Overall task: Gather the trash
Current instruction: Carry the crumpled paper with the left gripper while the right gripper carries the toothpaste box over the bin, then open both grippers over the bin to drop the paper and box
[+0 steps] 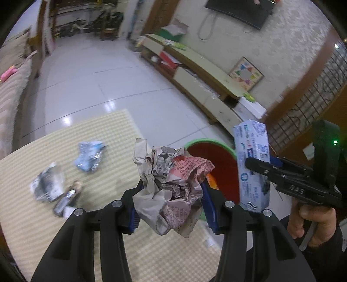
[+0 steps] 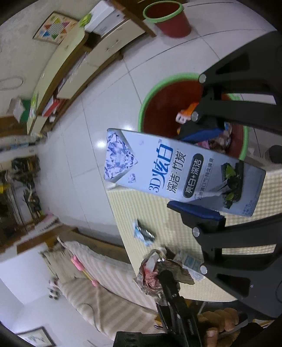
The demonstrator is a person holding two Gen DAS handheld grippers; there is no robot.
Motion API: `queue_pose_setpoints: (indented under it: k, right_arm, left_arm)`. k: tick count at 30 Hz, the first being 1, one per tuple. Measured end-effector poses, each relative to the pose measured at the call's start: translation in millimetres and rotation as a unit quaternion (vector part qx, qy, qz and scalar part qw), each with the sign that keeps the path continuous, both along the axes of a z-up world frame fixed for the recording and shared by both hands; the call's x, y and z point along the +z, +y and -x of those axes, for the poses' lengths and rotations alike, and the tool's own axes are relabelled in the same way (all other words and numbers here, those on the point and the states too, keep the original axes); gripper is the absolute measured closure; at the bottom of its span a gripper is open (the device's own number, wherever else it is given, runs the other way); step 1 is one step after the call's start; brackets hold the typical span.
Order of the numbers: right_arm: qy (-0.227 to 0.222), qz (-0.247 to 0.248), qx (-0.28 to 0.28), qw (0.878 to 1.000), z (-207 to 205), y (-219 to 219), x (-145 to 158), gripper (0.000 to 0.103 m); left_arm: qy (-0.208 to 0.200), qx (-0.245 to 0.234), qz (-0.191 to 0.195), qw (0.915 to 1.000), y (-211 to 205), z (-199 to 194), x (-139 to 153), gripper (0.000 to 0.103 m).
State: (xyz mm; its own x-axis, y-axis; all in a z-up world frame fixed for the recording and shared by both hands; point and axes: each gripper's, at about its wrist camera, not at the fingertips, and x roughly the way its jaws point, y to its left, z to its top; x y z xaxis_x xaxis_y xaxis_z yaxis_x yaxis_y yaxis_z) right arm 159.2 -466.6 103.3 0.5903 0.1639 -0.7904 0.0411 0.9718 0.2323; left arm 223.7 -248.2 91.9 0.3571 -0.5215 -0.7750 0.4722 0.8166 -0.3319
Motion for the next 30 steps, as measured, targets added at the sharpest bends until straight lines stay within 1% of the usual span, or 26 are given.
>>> queue_pose_setpoints:
  k: [4,6,8,10,14,17,20,27,30]
  right_arm:
    - [0.000,0.002,-0.025,1.000,0.8,-24.0,-2.7,0.054]
    - [-0.001,-0.004,-0.035,0.999,0.9,-34.1,-4.5,0.054]
    - [-0.003,0.003,-0.047,0.999,1.0,-43.3,-6.1,0.054]
    - [0.000,0.001,-0.058,0.998,-0.2,-50.4,-11.0,0.054]
    - [0.006,-0.005,-0.085,0.996,-3.2,-61.9,-18.8,0.054]
    - [0.003,-0.012,-0.093,0.996,-5.4,-64.9,-18.8,0.054]
    - [0.007,-0.006,-0.095,0.995,-4.9,-64.4,-21.0,0.054]
    - [0.012,-0.005,-0.103,0.995,-3.6,-65.7,-23.1,0.053]
    - [0.011,-0.005,-0.104,0.994,-3.8,-67.2,-23.1,0.053]
  left_arm:
    - [0.012,-0.027,0.009,0.9995,-33.8,-0.2,-3.2,0.058]
    - [0.020,-0.039,0.019,0.9989,-50.4,-0.1,-5.1,0.058]
    - [0.026,-0.051,0.031,0.9979,-65.9,-0.9,-6.4,0.058]
    - [0.032,-0.058,0.036,0.9971,-75.0,-2.1,-8.9,0.058]
    - [0.042,-0.069,0.036,0.9961,-96.6,-2.4,-16.2,0.058]
    - [0.048,-0.071,0.035,0.9957,-103.4,0.1,-21.4,0.057]
    - [0.054,-0.070,0.031,0.9956,-107.6,0.5,-26.9,0.057]
    - [0.059,-0.071,0.029,0.9953,-120.5,-2.5,-27.3,0.056]
    - [0.058,-0.073,0.028,0.9953,-123.0,-1.5,-26.7,0.052]
